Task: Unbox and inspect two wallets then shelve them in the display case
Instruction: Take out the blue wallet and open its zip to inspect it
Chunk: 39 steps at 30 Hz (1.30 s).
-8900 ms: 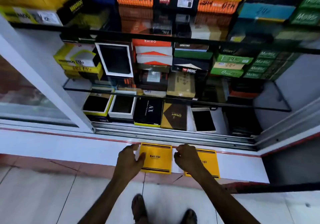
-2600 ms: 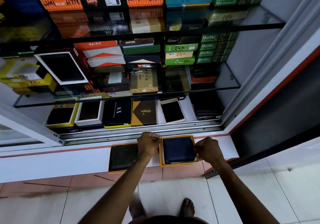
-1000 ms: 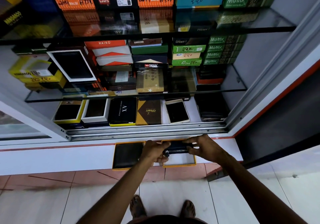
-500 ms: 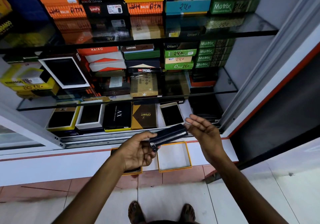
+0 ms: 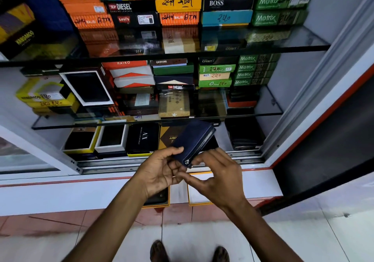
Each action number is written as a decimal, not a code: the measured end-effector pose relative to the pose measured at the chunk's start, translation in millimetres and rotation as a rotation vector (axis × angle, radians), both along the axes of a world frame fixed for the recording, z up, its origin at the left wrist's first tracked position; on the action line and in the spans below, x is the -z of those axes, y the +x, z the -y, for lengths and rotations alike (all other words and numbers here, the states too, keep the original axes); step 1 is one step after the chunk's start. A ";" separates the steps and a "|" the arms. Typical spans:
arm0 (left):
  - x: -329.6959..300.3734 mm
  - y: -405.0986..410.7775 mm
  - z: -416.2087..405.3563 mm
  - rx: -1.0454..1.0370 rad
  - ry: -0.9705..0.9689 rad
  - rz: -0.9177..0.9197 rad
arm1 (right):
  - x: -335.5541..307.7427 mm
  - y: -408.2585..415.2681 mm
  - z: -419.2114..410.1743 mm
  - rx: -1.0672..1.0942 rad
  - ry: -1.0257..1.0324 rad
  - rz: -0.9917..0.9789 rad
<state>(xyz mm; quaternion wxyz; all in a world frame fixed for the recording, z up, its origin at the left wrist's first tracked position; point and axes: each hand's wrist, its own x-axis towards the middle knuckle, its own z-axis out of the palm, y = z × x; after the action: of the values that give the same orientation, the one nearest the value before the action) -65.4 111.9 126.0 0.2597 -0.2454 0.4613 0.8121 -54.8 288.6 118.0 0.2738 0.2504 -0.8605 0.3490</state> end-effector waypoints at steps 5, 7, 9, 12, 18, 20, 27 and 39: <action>-2.0 1.5 2.4 -0.027 -0.001 -0.026 | -4.3 -4.9 -5.4 -0.013 0.064 -0.012; -1.8 1.5 2.7 -0.054 -0.007 -0.052 | -5.0 -7.3 -11.3 -0.075 0.038 0.031; -1.3 2.3 3.1 -0.090 0.008 -0.094 | -8.0 -9.0 -16.4 -0.121 0.024 0.079; 1.0 3.7 8.7 -0.133 0.017 -0.171 | -16.5 -11.7 -26.2 -0.092 -0.021 0.118; 3.0 5.5 25.8 -0.061 -0.017 -0.227 | -41.1 -18.2 -44.2 -0.042 -0.103 0.149; 4.7 3.1 27.4 0.004 0.001 -0.237 | -48.2 -16.3 -38.2 -0.063 -0.160 0.171; -1.3 -8.6 38.5 0.269 0.076 -0.222 | -75.5 -25.9 -30.4 -0.187 -0.325 0.433; -54.6 -9.3 17.0 0.563 0.474 -0.361 | -93.8 -35.8 -10.3 -0.285 -0.245 0.507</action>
<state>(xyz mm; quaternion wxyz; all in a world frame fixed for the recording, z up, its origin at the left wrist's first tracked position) -74.7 95.0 180.6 0.4360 0.1036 0.3488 0.8231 -90.7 299.0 211.7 0.0271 0.2386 -0.8091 0.5364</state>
